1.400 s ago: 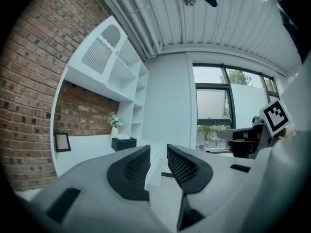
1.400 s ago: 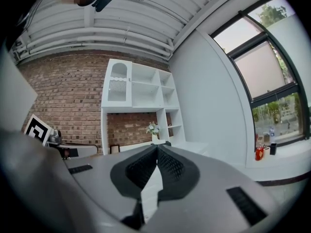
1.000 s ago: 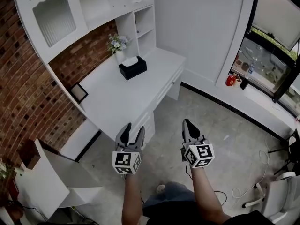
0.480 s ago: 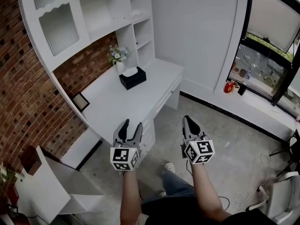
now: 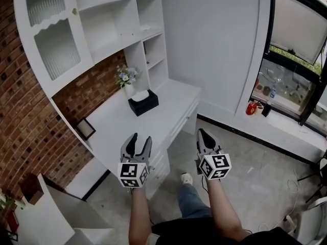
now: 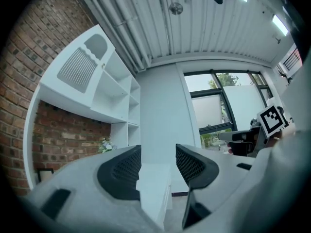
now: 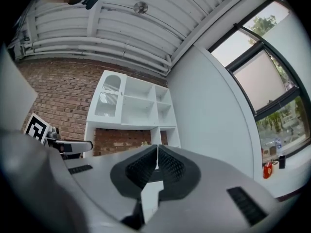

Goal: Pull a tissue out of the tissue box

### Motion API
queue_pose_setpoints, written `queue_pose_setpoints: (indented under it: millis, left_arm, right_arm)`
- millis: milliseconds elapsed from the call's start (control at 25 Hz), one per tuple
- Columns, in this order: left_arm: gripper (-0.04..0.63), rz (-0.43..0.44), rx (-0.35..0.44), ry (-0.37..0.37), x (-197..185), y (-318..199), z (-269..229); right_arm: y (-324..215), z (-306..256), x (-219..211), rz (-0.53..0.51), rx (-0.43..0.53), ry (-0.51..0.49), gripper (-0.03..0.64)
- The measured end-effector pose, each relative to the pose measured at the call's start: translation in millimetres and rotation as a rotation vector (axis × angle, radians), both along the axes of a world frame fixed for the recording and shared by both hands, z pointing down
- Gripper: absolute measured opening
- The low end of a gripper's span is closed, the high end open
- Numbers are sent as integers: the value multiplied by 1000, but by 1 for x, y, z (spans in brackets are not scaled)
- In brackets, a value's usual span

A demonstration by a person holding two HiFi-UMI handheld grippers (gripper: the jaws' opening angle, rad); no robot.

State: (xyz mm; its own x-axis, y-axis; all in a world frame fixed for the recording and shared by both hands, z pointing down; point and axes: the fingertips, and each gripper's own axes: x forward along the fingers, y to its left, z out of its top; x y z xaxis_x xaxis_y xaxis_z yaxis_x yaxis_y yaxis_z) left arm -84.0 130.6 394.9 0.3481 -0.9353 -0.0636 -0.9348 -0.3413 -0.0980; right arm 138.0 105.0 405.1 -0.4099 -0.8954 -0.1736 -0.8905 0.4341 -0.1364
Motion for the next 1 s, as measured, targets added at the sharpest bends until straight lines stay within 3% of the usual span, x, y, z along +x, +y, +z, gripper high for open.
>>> queue_pose_setpoints:
  millis: [240,640,800,1000]
  left_arm:
    - [193,-51,-11,-16,-11,-100,24]
    - [193,-282,-97,28,-62,-269,66]
    - [193,-359,-141,28,-83,-320,81]
    - [193,-396,-170,-1,-98,-362,87]
  right_arm:
    - [-114,22,-16,-50,1,-19,-1]
    - [-341,51,-86,-279,-130,15,-2]
    - [-401,62,-120,-387,-157,67,-2]
    - [-443,68,-147,-476,-174,81,-2]
